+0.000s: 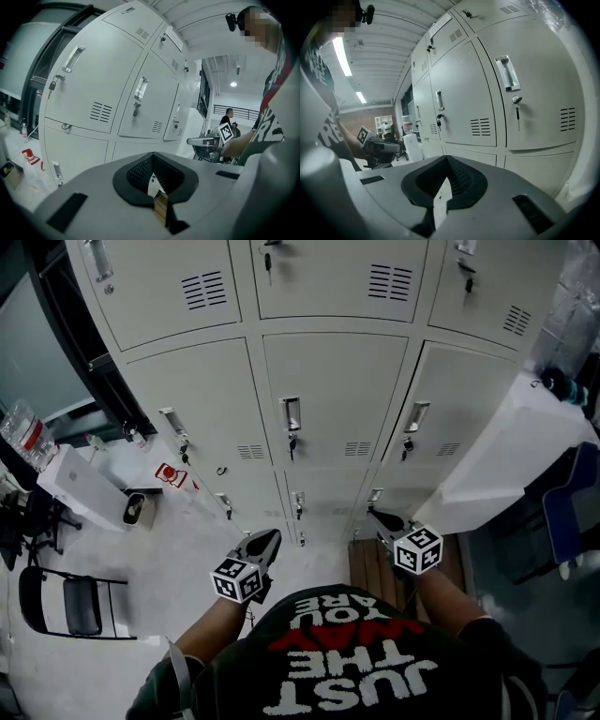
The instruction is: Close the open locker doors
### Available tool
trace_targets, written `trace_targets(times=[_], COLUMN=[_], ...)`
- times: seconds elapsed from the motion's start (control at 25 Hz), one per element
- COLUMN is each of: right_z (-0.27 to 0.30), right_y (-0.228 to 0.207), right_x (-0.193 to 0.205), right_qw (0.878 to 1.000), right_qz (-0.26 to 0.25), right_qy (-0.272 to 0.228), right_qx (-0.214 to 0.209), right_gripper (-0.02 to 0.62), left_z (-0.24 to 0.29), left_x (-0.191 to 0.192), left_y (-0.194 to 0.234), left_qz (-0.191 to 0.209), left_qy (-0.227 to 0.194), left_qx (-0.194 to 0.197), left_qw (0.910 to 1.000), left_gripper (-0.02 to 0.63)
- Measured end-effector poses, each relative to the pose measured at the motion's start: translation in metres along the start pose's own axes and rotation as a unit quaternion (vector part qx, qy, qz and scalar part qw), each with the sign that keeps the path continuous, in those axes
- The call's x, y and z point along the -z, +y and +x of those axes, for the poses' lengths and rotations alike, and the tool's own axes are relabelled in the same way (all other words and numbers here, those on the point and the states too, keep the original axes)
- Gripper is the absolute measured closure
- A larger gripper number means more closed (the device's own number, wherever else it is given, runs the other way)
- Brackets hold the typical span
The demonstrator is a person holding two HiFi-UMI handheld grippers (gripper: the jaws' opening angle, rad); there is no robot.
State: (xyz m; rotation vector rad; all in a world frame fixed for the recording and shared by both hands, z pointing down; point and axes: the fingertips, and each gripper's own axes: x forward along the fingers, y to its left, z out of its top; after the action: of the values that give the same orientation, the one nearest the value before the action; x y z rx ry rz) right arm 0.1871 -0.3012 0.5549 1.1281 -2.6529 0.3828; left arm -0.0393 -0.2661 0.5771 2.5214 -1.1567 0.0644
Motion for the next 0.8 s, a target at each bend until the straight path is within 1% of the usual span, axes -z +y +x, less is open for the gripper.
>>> trace_targets(times=[0.36,0.8], right_z=[0.002,-0.003], right_y=[0.002,-0.003], right_x=[0.008,0.014], right_qw=[1.0,1.0], right_qz=[-0.008,-0.012], right_qy=[0.016,0.024], right_qx=[0.001,0.006], right_gripper=[0.561,0.561], left_z=[0.0,0.01], left_x=[0.004,0.005], left_y=[0.003,-0.002], left_qz=[-0.005,-0.003], left_qy=[0.001,0.002], left_qx=[-0.001,0.008], left_qw=[1.0,1.0], left_gripper=[0.598,0.598])
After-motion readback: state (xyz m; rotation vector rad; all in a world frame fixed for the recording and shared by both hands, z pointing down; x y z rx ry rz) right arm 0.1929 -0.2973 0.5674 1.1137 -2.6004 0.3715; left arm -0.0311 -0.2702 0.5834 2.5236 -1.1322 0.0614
